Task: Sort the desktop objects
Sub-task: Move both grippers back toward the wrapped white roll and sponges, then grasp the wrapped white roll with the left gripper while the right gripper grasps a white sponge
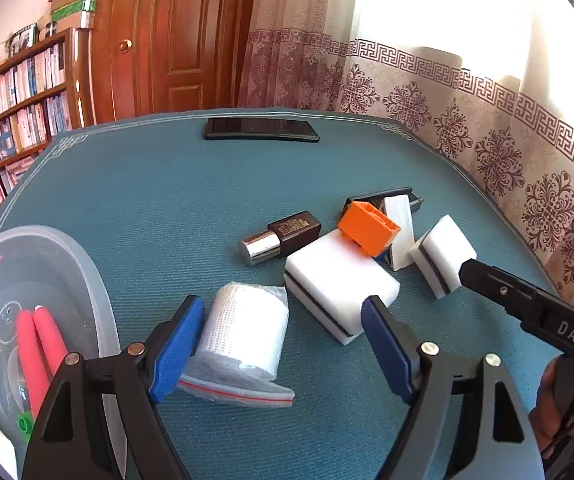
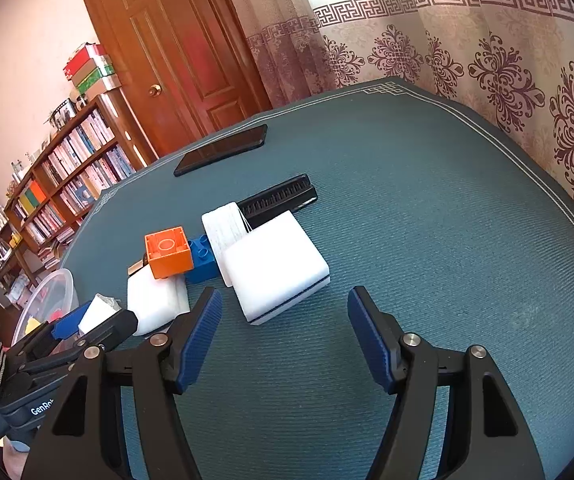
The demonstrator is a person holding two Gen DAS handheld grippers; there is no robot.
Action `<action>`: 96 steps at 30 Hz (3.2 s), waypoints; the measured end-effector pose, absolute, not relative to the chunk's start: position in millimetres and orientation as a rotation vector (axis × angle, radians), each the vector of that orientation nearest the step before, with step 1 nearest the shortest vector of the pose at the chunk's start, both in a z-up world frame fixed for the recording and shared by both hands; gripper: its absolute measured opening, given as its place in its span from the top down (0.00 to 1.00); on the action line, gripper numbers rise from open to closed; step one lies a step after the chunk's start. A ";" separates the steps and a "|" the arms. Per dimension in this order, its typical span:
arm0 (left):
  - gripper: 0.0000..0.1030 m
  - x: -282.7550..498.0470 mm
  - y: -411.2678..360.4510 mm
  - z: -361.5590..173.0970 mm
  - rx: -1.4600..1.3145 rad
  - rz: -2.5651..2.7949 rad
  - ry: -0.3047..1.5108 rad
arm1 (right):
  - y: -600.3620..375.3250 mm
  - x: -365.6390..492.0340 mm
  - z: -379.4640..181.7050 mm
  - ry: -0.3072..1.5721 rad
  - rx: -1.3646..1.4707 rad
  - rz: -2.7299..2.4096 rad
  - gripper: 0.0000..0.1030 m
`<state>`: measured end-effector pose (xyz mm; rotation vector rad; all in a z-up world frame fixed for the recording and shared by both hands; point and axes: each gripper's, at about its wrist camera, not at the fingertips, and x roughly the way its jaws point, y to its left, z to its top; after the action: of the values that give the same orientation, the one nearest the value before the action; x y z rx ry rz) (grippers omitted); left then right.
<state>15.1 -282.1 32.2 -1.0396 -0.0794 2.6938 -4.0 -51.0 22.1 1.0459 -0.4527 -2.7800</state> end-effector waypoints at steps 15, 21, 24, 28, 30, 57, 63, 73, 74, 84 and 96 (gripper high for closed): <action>0.19 21.7 -299.3 32.0 -1.033 2.712 -0.028 | -48.6 -2.4 23.5 -0.473 1.035 -2.777 0.33; 0.19 21.3 -302.2 31.5 -1.049 2.748 -0.017 | -49.7 -0.8 25.0 -0.470 1.024 -2.774 0.33; 0.19 22.0 -295.5 32.1 -1.052 2.766 0.045 | -50.0 -0.6 26.2 -0.467 1.018 -2.777 0.33; 0.19 23.3 -284.7 34.5 -1.028 2.773 0.114 | -49.0 -0.4 26.1 -0.472 1.020 -2.779 0.33; 0.19 22.2 -281.3 35.4 -1.029 2.776 0.126 | -49.0 -0.8 25.5 -0.474 1.023 -2.778 0.33; 0.58 11.6 -273.3 22.8 -1.114 2.658 0.121 | -52.3 -3.3 22.3 -0.426 1.049 -2.786 0.33; 0.58 14.6 -281.3 21.6 -1.134 2.649 0.021 | -49.9 -6.8 22.8 -0.402 1.049 -2.818 0.33; 0.58 15.8 -294.5 22.6 -1.139 2.662 -0.120 | -71.5 -31.2 24.9 -0.147 1.054 -2.800 0.33; 0.58 15.7 -295.0 22.6 -1.139 2.663 -0.124 | -73.0 -35.3 23.4 -0.123 1.068 -2.792 0.33; 0.58 15.1 -295.5 23.1 -1.130 2.670 -0.139 | -59.3 -42.4 11.8 -0.245 1.134 -2.745 0.40; 0.58 22.5 -297.3 34.2 -1.062 2.725 -0.149 | -59.4 -26.3 21.2 -0.269 1.059 -2.774 0.42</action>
<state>22.5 -297.3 34.2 -1.0620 -0.1488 2.7253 -26.3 -59.4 21.2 1.0594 -0.2687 -2.7739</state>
